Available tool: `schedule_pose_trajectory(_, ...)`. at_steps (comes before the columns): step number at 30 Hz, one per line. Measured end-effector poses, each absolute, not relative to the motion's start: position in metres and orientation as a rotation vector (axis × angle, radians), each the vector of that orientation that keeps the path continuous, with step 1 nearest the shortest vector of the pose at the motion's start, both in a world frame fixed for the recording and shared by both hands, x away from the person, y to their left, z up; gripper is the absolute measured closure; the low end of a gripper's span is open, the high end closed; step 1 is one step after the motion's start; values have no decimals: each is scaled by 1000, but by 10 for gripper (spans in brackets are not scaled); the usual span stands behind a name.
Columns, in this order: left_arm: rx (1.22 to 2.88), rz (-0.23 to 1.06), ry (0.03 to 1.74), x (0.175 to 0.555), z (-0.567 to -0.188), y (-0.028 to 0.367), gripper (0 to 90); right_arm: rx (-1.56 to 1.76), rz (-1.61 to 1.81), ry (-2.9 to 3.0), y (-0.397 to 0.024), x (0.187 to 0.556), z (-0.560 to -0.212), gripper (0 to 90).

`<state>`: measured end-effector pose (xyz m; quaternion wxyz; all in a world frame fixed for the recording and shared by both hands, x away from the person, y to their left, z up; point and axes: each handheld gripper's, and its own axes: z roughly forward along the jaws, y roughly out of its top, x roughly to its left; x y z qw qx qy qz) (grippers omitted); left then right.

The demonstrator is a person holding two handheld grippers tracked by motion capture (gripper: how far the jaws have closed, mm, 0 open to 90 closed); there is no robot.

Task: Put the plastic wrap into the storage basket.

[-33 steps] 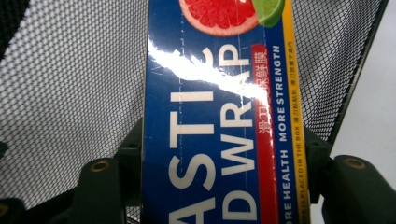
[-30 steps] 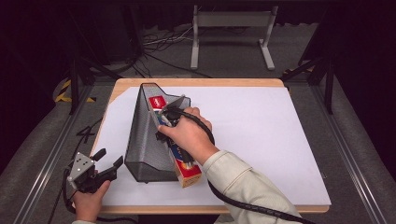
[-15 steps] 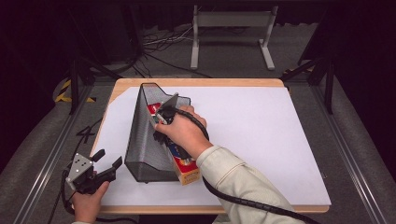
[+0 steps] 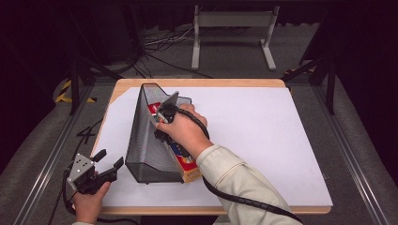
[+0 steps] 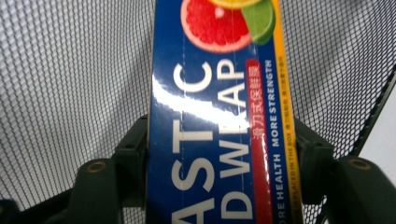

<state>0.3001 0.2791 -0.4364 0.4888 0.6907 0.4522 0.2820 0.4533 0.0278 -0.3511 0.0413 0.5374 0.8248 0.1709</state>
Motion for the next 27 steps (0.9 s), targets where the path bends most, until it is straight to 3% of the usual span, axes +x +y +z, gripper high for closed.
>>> schedule_pose_trajectory(2,1678,683,1102,300,-437,279,283,1656,584,2533,28,452,-350,203)
schedule_pose_trajectory(9,1681,682,1100,301,-437,278,283,1552,590,2542,22,447,-341,199)
schedule_pose_trajectory(27,1679,686,1102,301,-437,278,283,1383,975,2464,-20,436,-296,170)
